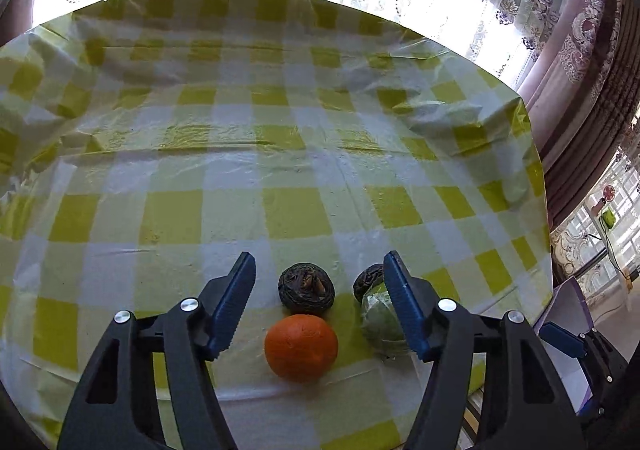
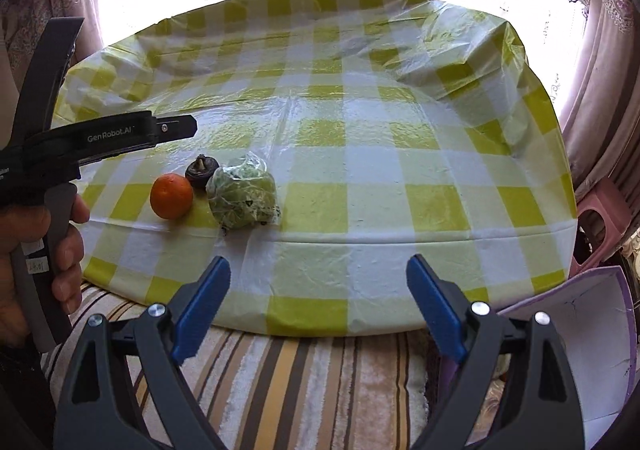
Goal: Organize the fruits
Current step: 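Grasp the dark brown fruit with the left tool while the right grasps the wrapped green fruit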
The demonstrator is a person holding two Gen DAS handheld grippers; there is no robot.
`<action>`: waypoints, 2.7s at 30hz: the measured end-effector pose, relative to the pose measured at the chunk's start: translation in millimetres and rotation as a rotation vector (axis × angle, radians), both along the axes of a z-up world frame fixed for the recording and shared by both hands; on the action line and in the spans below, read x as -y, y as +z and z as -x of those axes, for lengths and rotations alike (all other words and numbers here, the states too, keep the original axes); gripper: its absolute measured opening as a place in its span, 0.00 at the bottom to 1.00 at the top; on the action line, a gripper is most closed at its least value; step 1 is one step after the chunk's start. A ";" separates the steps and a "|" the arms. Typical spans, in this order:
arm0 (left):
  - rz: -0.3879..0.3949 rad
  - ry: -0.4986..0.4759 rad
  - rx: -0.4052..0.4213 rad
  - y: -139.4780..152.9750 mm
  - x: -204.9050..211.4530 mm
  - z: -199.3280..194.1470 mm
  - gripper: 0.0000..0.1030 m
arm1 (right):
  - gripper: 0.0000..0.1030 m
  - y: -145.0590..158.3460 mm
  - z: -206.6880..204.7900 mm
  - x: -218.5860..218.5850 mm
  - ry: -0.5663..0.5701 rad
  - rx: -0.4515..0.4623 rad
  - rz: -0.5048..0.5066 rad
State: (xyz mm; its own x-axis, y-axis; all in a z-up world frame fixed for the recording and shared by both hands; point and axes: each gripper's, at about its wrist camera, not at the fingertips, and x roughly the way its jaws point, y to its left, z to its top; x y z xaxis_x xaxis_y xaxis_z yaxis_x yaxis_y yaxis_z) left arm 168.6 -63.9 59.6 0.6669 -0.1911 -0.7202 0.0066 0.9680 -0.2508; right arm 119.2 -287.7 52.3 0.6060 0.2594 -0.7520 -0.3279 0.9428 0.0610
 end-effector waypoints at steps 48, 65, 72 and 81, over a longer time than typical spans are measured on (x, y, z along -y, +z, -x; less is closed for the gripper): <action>-0.055 -0.044 -0.206 -39.0 8.8 -39.9 0.37 | 0.59 -35.7 -49.0 -79.7 0.104 0.017 0.047; -0.035 -0.015 -0.143 -27.0 -1.3 -34.1 0.37 | 0.58 -29.5 -43.2 -66.3 0.077 0.021 -0.016; -0.038 -0.017 -0.125 -21.2 -0.2 -30.7 0.37 | 0.58 -23.0 -39.0 -57.0 0.057 0.025 -0.033; -0.048 -0.039 -0.091 -7.3 11.4 -21.9 0.37 | 0.58 -15.2 -28.6 -35.2 0.020 0.029 -0.052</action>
State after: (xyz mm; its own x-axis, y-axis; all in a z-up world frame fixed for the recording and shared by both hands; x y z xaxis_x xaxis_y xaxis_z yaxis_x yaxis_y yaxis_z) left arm 190.5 -75.3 52.3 0.5912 -0.1797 -0.7863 0.0240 0.9783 -0.2056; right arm 147.8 -252.5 37.1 0.6212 0.3101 -0.7196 -0.3494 0.9316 0.0999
